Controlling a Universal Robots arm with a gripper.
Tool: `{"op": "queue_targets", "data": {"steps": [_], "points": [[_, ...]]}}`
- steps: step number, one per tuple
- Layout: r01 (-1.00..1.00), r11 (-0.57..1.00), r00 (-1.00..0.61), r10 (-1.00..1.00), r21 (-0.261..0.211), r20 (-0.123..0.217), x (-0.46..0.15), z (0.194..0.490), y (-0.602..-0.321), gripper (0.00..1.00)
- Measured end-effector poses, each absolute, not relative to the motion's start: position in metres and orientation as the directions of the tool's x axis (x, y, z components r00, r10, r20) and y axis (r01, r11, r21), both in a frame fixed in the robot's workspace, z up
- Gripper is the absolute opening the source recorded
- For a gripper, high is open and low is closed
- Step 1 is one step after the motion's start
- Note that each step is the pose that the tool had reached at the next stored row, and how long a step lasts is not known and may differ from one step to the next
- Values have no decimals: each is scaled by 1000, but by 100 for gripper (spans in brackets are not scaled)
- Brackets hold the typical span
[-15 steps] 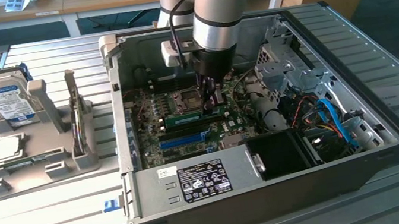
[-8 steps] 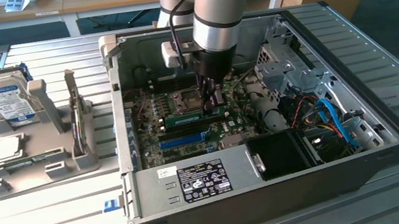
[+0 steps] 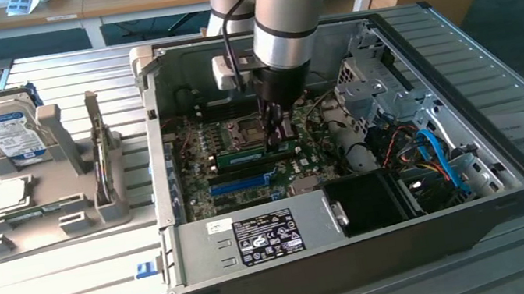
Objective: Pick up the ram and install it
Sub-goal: 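Insert the ram into the slot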
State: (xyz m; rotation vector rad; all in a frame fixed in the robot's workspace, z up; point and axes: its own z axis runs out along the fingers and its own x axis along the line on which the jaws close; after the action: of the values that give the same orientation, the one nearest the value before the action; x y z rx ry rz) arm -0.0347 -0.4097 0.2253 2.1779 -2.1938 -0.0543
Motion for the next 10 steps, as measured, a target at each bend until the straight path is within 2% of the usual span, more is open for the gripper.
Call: {"op": "queue_targets", "data": {"steps": [10], "points": [[-998, 8, -7, -1000, 60, 11, -35, 221, -410, 12]]}}
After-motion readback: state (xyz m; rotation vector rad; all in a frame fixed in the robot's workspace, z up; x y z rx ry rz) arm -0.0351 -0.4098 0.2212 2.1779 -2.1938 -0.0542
